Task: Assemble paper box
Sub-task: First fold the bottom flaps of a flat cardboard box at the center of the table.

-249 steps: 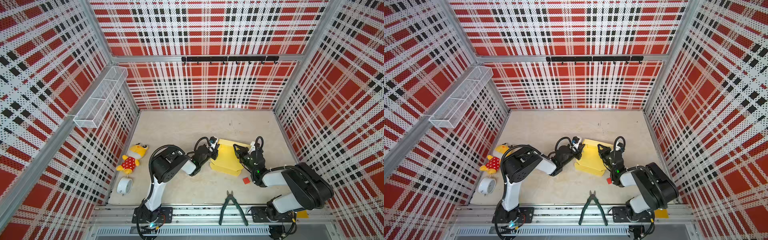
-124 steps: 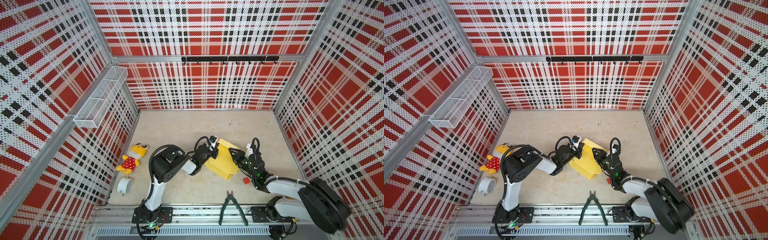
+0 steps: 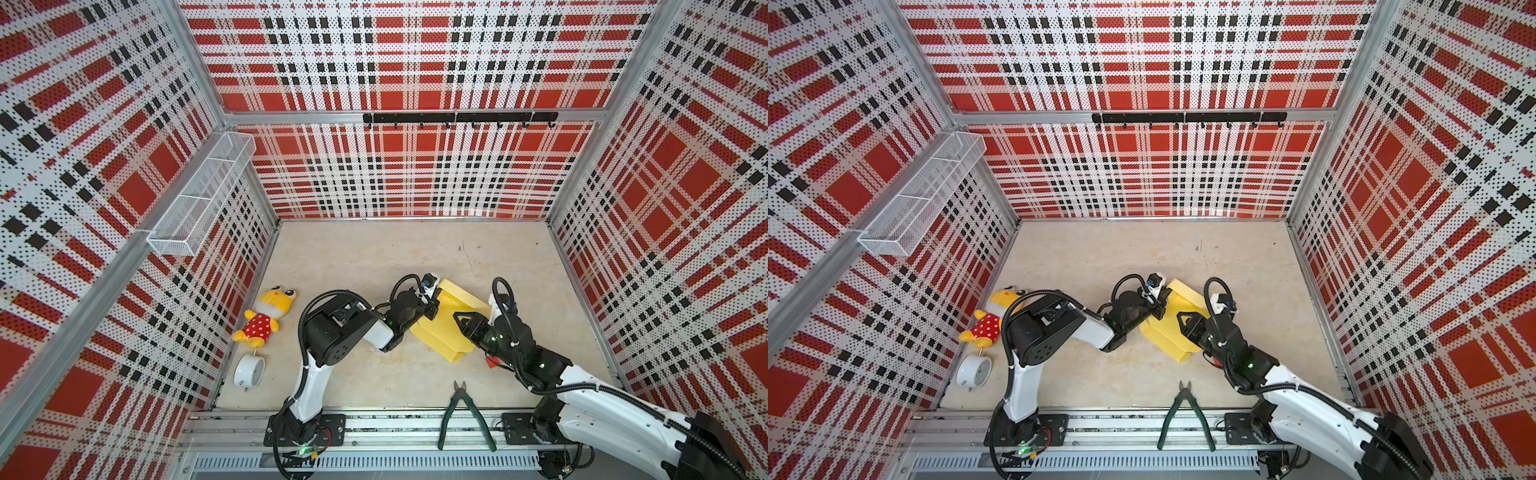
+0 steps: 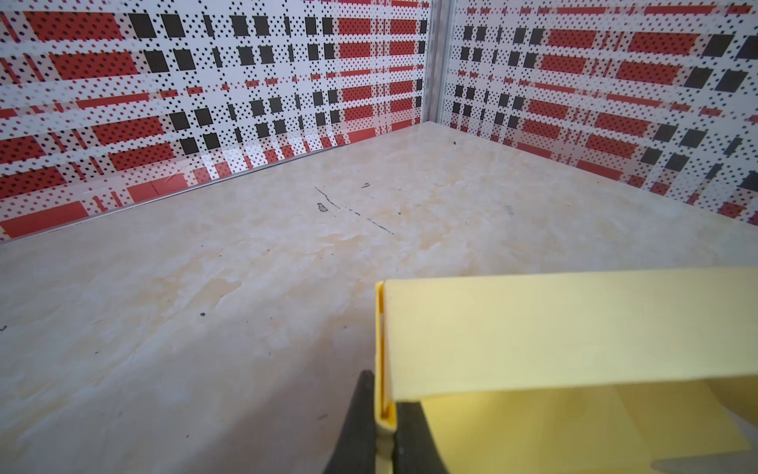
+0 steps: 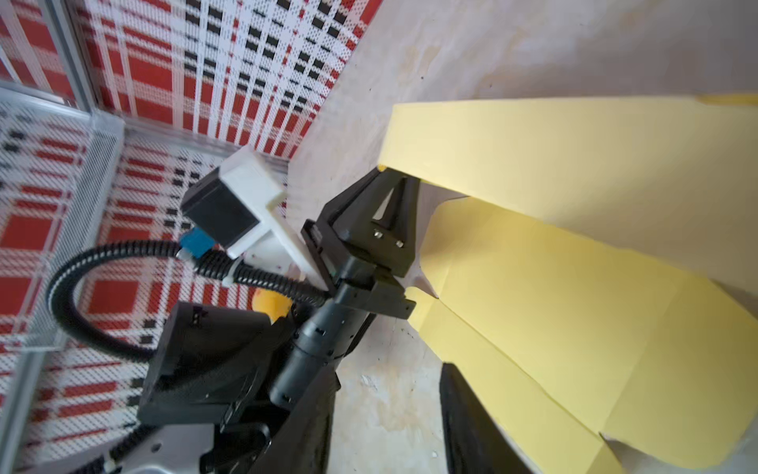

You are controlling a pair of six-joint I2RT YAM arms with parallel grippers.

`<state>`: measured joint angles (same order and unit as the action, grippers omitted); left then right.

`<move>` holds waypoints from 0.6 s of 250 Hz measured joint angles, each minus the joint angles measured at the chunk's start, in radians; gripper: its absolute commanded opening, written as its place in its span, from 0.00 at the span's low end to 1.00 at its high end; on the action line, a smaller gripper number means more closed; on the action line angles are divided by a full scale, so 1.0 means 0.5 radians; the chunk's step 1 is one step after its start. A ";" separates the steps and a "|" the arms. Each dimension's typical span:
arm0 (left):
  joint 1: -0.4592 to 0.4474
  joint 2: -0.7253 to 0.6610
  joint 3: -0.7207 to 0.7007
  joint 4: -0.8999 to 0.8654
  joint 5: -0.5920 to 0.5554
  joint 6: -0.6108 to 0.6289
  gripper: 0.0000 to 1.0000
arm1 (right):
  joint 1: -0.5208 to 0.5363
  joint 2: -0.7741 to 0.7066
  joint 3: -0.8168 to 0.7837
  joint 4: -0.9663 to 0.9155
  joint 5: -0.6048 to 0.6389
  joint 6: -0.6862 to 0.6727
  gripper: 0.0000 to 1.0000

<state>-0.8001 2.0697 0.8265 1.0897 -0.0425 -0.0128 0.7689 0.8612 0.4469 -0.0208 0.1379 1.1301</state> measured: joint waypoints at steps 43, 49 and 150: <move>-0.019 0.014 0.000 0.030 0.023 0.044 0.07 | -0.128 0.188 0.579 -0.372 -0.065 -0.452 0.53; -0.023 0.020 0.000 0.044 0.025 0.050 0.07 | -0.185 0.224 0.641 -0.392 -0.111 -0.510 0.53; -0.062 0.067 -0.008 0.177 0.048 0.125 0.09 | -0.793 0.924 1.019 -0.585 -0.777 -1.431 0.61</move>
<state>-0.8310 2.1033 0.8227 1.1782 -0.0185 0.0498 0.3725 1.3231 0.9565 -0.3134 -0.2508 0.4145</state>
